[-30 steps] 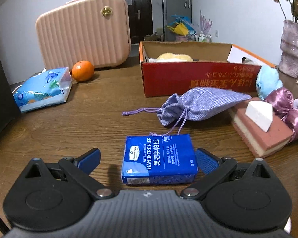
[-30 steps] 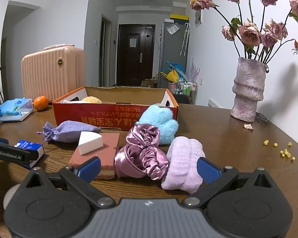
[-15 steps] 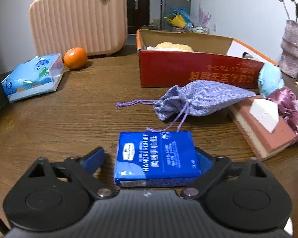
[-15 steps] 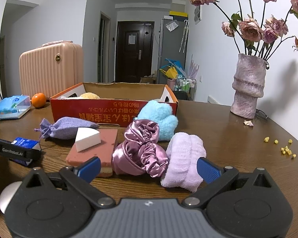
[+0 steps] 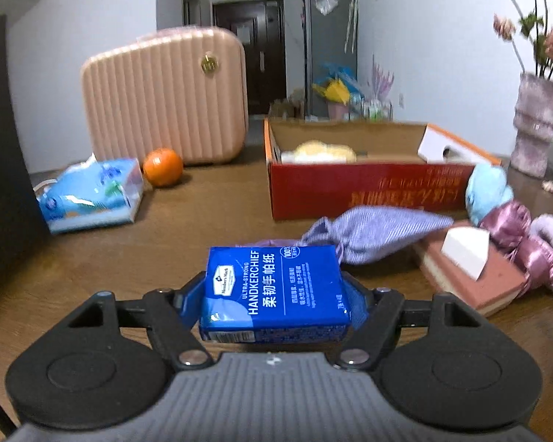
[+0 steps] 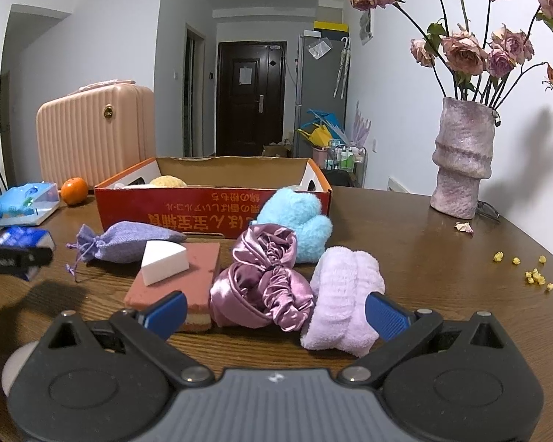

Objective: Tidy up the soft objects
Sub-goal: 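Close the left tool on the blue tissue pack and lift it, then move the right tool onto the pink satin scrunchie and close on it while the left tool holds the pack, then lift the pink satin scrunchie off the table with the right tool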

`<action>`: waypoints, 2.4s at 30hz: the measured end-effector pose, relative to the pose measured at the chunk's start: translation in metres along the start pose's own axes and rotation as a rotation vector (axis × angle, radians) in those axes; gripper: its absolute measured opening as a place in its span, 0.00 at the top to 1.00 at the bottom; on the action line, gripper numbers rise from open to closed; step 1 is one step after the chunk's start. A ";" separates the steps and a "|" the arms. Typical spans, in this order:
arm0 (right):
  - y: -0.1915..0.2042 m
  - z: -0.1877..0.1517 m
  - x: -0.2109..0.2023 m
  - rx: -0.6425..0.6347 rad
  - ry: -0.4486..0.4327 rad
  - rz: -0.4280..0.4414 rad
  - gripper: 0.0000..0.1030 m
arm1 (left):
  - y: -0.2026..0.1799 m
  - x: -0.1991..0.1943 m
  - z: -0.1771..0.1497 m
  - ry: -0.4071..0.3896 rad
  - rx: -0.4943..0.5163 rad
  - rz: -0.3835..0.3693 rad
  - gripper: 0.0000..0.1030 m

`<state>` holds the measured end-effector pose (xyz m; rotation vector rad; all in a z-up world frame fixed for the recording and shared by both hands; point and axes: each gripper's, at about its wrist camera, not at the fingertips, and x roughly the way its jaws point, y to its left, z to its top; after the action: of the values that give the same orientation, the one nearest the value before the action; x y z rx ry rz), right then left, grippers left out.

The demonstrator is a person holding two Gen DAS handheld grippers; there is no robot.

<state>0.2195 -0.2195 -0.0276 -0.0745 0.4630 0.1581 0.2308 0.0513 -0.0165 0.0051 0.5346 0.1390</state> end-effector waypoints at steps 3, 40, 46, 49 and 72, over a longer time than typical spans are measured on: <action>0.000 0.000 0.000 0.001 -0.001 -0.001 0.00 | 0.003 -0.015 0.002 -0.047 -0.021 -0.001 0.28; 0.005 0.028 0.052 -0.067 -0.011 0.045 0.38 | 0.003 -0.047 0.001 -0.127 -0.047 -0.029 0.28; 0.004 0.030 0.084 -0.048 0.082 0.049 0.47 | 0.003 -0.047 0.001 -0.128 -0.045 -0.037 0.28; 0.002 0.030 0.097 -0.036 0.125 0.052 0.49 | 0.001 -0.048 0.000 -0.129 -0.037 -0.047 0.28; 0.004 0.027 0.075 -0.042 0.020 0.035 0.70 | -0.001 -0.046 0.000 -0.118 -0.032 -0.064 0.28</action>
<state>0.2974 -0.2030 -0.0373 -0.1097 0.4815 0.2020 0.1915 0.0439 0.0066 -0.0346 0.4141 0.0843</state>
